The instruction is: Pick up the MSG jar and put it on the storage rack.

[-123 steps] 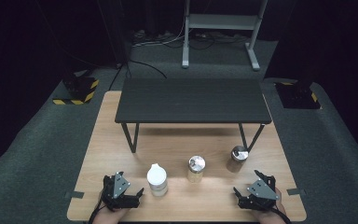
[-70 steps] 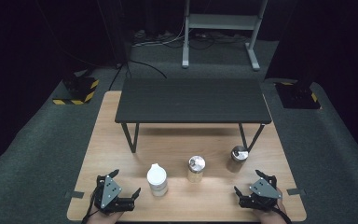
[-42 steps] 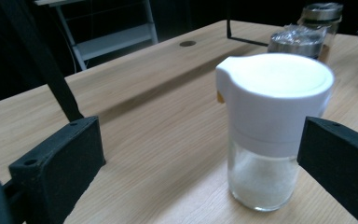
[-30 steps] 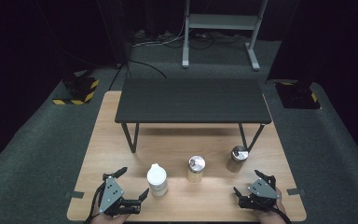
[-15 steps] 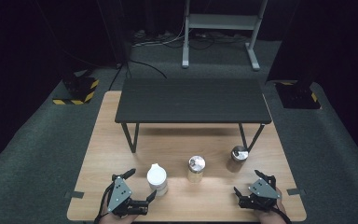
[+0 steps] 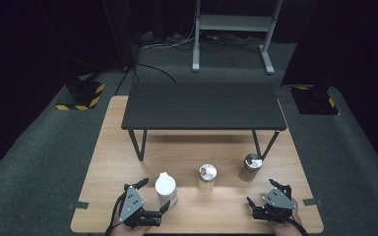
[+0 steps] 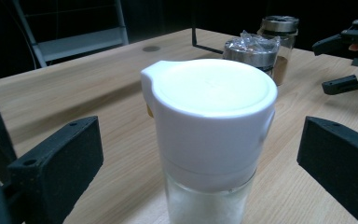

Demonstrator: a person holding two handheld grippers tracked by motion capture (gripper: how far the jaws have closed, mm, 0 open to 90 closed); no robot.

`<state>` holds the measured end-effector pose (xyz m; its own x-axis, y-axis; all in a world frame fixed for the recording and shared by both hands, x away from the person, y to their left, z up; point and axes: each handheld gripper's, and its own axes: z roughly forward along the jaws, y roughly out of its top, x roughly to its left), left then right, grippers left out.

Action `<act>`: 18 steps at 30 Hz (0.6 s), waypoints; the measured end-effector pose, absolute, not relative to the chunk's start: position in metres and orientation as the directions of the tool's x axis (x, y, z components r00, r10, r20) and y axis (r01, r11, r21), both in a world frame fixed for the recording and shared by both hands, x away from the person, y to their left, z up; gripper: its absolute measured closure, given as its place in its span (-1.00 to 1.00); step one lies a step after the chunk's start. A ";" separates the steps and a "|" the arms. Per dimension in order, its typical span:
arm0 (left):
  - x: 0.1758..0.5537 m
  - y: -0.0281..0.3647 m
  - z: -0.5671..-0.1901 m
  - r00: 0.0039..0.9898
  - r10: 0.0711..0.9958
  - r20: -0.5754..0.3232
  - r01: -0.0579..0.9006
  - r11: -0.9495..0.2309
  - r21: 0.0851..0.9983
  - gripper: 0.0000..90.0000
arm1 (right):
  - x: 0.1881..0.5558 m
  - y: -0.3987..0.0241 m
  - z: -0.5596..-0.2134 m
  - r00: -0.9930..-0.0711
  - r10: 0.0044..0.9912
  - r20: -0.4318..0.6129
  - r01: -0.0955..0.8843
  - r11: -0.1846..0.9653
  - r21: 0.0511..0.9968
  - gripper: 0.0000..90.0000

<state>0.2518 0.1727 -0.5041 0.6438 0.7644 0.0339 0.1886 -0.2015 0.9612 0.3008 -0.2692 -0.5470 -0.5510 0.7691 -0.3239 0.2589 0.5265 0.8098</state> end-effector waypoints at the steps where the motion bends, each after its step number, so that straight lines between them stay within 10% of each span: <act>1: 0.252 0.173 -0.505 0.645 0.764 0.027 0.191 -0.195 0.962 -0.99 | 0.301 -0.269 -0.547 -0.551 0.769 -0.324 0.259 0.526 0.810 -1.00; 18: 0.261 0.162 -0.521 0.661 0.750 -0.028 0.223 -0.161 0.961 -0.97 | 0.301 -0.270 -0.547 -0.551 0.772 -0.318 0.262 0.522 0.812 -1.00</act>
<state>0.2609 0.1621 -0.5215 0.6614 0.7495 -0.0279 0.2231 -0.1611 0.9614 0.3012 -0.2698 -0.5468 -0.5505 0.7718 -0.3182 0.2616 0.5215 0.8122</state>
